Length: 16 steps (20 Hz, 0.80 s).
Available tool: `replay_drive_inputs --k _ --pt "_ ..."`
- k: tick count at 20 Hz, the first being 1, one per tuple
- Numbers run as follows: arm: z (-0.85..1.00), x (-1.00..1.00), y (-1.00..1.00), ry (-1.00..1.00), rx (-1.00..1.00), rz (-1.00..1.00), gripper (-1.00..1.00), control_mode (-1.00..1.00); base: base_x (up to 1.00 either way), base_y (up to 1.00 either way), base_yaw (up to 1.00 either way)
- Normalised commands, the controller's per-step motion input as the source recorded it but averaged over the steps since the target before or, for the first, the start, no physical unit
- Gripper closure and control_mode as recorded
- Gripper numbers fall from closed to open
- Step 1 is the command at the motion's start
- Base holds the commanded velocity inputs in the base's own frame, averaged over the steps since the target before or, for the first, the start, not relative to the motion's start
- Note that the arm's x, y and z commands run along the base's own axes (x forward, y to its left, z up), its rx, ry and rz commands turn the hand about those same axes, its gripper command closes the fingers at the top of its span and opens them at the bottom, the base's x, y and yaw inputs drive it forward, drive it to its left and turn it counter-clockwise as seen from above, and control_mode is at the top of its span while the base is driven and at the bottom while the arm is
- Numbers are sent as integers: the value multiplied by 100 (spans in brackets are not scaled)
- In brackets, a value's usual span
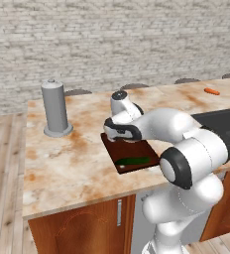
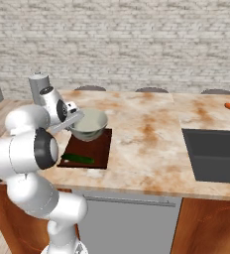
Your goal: Place the two vegetables and bowl onto the tray for setting up a vegetable dip station.
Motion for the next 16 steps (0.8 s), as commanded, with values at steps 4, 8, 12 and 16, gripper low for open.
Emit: replay_drive_inputs --k 4,8,12,16 --pt "-16 28 15 0 -2 0 100 -100 0 0 0" --pt "-13 27 8 0 0 0 100 -100 0 0 0" --pt "-8 23 4 0 0 0 100 -100 0 0 0" --pt "-11 18 3 1 0 0 100 -100 0 0 0"
